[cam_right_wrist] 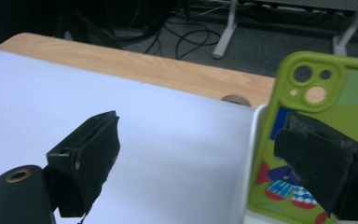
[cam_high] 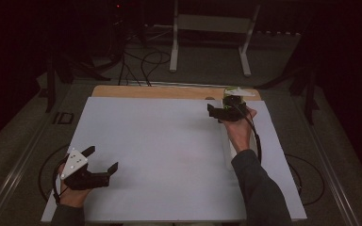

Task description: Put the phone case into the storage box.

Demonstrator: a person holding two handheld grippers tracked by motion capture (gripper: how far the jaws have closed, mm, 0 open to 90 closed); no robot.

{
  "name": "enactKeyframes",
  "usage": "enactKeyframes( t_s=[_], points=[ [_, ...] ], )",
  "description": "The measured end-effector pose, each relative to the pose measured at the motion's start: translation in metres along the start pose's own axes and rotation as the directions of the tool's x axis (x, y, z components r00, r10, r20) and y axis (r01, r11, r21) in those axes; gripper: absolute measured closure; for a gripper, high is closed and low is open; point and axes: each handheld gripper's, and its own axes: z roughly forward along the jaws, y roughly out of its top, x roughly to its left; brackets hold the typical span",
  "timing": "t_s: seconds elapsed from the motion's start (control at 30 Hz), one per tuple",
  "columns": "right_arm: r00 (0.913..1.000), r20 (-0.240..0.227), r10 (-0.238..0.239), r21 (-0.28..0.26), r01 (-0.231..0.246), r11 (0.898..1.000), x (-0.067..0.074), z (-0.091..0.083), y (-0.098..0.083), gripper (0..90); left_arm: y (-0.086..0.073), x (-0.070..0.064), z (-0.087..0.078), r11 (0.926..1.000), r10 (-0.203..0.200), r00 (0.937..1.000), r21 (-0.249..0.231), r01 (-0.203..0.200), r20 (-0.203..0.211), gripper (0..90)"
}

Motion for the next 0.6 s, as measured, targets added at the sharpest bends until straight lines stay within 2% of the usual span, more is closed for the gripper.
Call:
enactKeyframes(
  t_s=[0.1,0.33,0.6],
  points=[
    [0.9999,-0.011,-0.013,0.002,0.013,1.000,0.004,-0.003,-0.001,10.8,0.000,0.000,0.000,1.0000,0.000,1.0000,0.000,0.000,0.000,0.2],
    [0.9958,-0.084,-0.035,-0.010,0.034,0.999,0.016,-0.017,-0.008,10.4,0.000,0.001,0.000,1.0000,0.000,1.0000,0.000,0.000,0.000,0.2],
    [0.9918,-0.113,-0.061,-0.002,0.061,0.998,0.027,-0.026,-0.018,10.0,0.000,0.000,0.000,1.0000,-0.002,1.0000,0.000,0.002,-0.001,0.2]
  ],
)
